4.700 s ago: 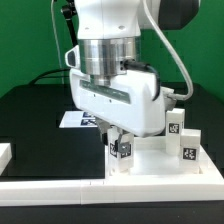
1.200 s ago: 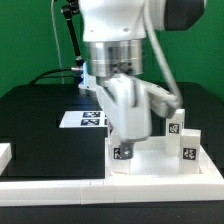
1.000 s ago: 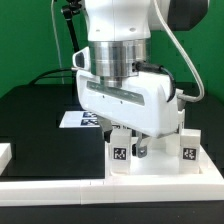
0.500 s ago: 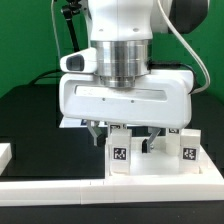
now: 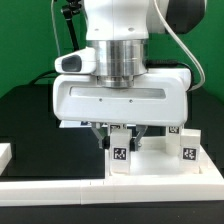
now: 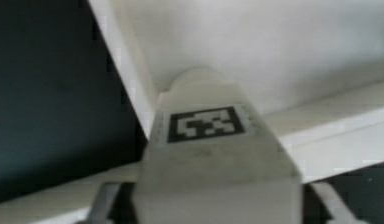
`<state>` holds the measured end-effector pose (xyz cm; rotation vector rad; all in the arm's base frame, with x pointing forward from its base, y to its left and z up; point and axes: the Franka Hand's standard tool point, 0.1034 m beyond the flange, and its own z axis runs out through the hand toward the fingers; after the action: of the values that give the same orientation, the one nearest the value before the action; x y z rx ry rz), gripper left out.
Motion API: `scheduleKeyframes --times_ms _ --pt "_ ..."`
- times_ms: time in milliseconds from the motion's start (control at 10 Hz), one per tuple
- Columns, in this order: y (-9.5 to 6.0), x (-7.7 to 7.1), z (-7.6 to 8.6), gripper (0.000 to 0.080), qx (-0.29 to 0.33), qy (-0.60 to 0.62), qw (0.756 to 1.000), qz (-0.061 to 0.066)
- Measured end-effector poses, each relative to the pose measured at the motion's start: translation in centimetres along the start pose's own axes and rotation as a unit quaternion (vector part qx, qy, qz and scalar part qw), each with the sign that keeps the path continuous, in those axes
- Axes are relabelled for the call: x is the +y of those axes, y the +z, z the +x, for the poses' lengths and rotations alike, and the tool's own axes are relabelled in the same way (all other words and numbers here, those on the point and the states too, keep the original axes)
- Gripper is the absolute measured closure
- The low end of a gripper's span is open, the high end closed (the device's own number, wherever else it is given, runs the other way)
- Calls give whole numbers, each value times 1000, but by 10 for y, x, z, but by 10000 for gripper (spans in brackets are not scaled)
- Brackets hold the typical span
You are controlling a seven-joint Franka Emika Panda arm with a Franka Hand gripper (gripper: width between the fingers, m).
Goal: Assemble square table
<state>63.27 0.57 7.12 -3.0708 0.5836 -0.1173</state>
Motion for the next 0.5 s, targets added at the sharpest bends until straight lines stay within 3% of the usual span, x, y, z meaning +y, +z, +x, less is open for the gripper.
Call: scheduleKeyframes --times_ms 300,500 --pt "1 2 0 511 0 106 994 -1" --pt "1 5 -1 511 -5 263 965 -6"
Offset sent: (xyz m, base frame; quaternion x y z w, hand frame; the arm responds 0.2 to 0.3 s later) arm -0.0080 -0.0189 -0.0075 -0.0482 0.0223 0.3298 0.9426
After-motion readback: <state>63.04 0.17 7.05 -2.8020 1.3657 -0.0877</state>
